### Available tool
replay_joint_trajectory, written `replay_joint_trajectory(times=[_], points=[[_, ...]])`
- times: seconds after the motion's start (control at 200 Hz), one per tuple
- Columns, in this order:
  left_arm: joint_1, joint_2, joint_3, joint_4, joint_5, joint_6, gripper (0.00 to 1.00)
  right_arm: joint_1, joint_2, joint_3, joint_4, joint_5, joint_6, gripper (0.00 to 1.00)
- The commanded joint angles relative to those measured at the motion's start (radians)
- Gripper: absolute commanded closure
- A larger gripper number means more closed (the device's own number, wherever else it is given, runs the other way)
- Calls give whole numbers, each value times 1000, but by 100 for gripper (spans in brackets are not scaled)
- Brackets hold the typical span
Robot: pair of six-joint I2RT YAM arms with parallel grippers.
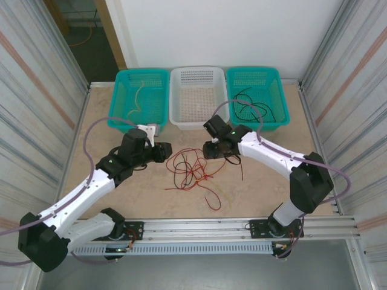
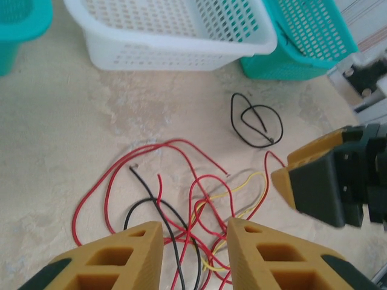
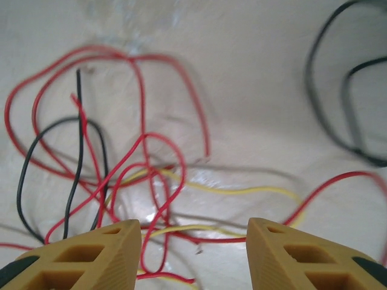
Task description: Untangle the cables
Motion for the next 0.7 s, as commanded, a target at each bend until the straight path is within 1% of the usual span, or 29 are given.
replay_joint_trajectory(times=[0.0, 0.05, 0.215, 0.346, 0.421, 0.461, 0.501, 0.546, 0.611, 0.696], points=[[7, 13, -21, 26, 29, -31, 63, 45, 52, -43, 46, -74, 67, 53], [3, 29, -27, 38, 29, -36, 61, 57, 73, -52, 58, -74, 86, 54], [-25, 95, -27, 62, 27, -33, 60, 61, 128, -66, 98, -94, 114, 58], [-65, 156, -25, 92, 11, -30, 58, 58, 146, -69, 119, -118, 112, 68], [-82, 197, -18, 106, 8, -32, 56, 53, 153, -74, 125, -119, 118, 71], [-91, 220, -14, 112, 6, -33, 54, 50, 152, -76, 126, -118, 121, 76], [-97, 242, -10, 119, 3, -35, 52, 49, 145, -78, 126, -119, 123, 84], [-101, 265, -4, 128, 0, -37, 49, 48, 126, -80, 125, -120, 123, 91], [-109, 297, 5, 139, 0, -41, 43, 48, 79, -84, 128, -122, 119, 99], [-121, 338, 21, 153, 6, -30, 33, 48, -7, -88, 129, -115, 110, 100]])
